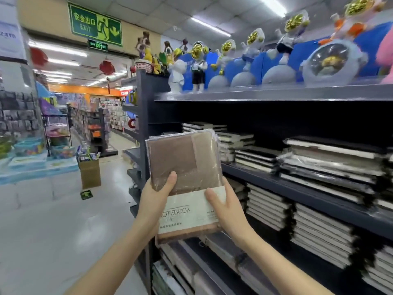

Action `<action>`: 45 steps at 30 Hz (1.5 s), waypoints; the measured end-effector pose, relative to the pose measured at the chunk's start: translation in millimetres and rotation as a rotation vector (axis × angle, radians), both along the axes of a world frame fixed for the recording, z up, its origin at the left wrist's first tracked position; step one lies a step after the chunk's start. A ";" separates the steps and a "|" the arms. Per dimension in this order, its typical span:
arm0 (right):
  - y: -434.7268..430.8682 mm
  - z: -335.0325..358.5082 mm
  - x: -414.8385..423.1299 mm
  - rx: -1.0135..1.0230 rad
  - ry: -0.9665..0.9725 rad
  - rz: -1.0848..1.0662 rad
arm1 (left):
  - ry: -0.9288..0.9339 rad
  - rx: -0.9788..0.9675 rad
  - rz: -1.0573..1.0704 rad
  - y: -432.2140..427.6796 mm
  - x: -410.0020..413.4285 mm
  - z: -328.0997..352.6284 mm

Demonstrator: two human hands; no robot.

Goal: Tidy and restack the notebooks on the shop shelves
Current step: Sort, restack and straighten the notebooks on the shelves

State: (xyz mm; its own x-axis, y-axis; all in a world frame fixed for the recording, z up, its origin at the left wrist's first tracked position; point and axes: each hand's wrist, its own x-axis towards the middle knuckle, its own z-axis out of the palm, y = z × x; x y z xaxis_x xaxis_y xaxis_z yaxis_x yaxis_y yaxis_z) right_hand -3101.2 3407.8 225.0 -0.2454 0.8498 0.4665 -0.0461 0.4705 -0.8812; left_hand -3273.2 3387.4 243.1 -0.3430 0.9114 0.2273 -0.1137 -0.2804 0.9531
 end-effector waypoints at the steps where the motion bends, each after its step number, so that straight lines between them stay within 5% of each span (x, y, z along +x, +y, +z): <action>1: 12.0 1.3 -7.7 -0.010 0.001 -0.018 | -0.003 -0.018 -0.024 16.3 -9.3 2.0; 12: 100.2 13.4 -66.6 -0.062 0.132 -0.395 | 0.198 -0.021 -0.497 172.4 -72.3 35.7; 24: 105.0 62.0 -30.8 -0.227 0.357 -0.929 | 0.296 0.191 -0.984 249.6 -21.2 72.0; 41: 142.3 106.8 26.5 -0.300 0.494 -1.121 | 0.561 0.551 -1.036 290.4 22.0 77.7; 45: 142.8 109.8 30.3 -0.291 0.513 -1.114 | 0.487 0.564 -1.011 297.3 19.5 75.6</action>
